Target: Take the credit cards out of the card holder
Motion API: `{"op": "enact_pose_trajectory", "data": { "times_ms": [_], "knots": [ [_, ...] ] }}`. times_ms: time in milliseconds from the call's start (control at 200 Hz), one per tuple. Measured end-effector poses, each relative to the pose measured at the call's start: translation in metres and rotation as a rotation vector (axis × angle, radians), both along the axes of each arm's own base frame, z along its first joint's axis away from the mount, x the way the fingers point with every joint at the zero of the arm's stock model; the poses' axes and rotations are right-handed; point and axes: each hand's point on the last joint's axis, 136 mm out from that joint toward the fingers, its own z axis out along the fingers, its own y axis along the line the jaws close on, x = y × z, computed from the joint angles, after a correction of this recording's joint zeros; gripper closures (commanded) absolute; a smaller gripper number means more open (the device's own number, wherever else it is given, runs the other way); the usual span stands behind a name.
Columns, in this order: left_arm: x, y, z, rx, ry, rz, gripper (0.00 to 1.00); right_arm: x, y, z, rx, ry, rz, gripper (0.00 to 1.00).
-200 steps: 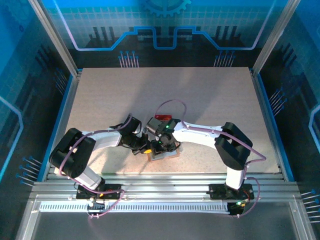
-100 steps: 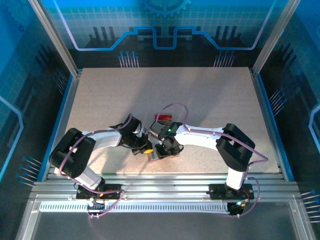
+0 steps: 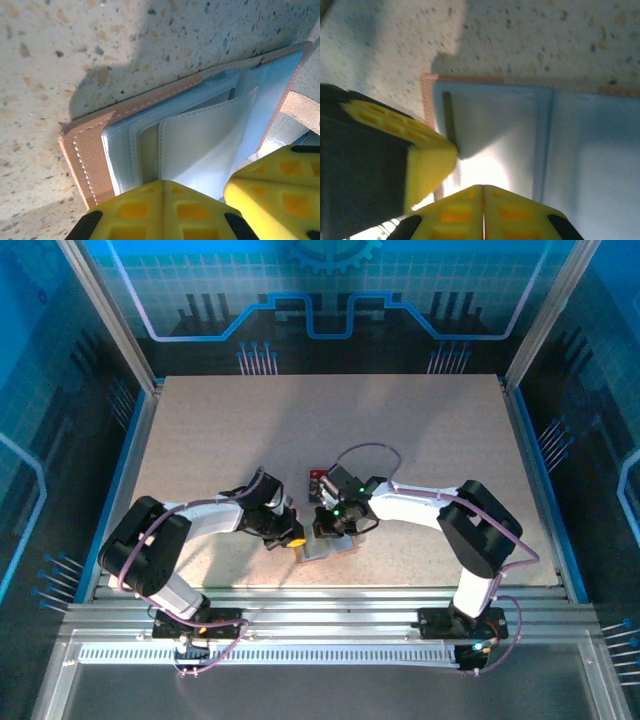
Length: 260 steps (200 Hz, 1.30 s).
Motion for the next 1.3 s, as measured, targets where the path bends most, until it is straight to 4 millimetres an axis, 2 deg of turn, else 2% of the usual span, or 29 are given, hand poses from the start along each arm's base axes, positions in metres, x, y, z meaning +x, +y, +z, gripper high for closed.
{"op": "enact_pose_trajectory", "data": {
  "times_ms": [170, 335, 520, 860, 1301],
  "knots": [
    [0.000, 0.000, 0.000, 0.000, 0.000, 0.000, 1.00, 0.001, 0.011, -0.008, 0.028, 0.041, 0.015, 0.93],
    [0.000, 0.000, 0.000, 0.001, 0.000, 0.000, 1.00, 0.003, 0.015, -0.015, 0.008, 0.058, 0.021, 0.91],
    [0.000, 0.000, 0.000, 0.001, 0.000, 0.000, 1.00, 0.007, 0.006, -0.016, -0.069, 0.035, 0.026, 0.87],
    [0.000, 0.001, 0.000, 0.009, 0.004, 0.002, 1.00, 0.006, -0.015, -0.019, -0.179, 0.011, 0.042, 0.86],
    [0.002, -0.001, 0.005, -0.003, 0.002, 0.016, 1.00, 0.007, -0.015, -0.016, -0.127, 0.010, 0.029, 0.86]
  ]
}}
